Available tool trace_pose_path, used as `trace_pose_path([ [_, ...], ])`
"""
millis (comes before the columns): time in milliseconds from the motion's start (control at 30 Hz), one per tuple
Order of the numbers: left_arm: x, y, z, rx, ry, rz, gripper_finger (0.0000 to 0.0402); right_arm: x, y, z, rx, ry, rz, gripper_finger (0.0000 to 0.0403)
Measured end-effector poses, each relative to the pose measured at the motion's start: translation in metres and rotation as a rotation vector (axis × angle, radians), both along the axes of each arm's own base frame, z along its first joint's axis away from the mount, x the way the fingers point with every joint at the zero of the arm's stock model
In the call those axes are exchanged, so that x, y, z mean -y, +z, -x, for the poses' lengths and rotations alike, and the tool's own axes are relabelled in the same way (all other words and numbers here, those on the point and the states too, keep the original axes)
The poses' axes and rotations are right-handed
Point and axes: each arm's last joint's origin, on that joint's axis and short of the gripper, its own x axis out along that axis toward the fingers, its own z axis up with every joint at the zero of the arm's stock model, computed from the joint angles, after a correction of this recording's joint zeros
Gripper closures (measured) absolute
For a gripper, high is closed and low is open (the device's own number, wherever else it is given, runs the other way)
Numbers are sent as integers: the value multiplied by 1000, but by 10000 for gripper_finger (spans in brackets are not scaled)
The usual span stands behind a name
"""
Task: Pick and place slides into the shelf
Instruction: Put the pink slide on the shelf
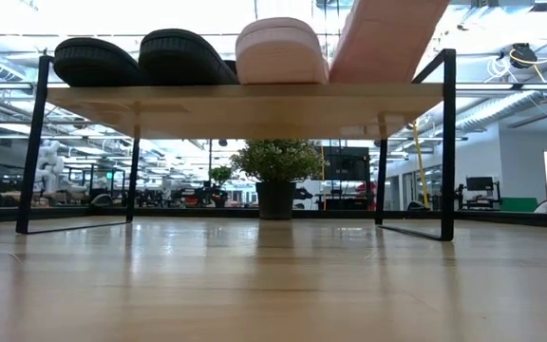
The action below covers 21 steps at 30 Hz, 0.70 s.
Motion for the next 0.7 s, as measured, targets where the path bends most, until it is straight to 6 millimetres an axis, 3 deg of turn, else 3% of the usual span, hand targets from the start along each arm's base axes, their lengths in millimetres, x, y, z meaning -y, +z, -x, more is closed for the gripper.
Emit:
trace_pose_path([
  [433,-6,-4,-4,-20,-33,45,383,0,0,0,0,-2,1,314],
  [700,-7,-34,-6,-48,-30,75,384,0,0,0,0,-3,0,314],
])
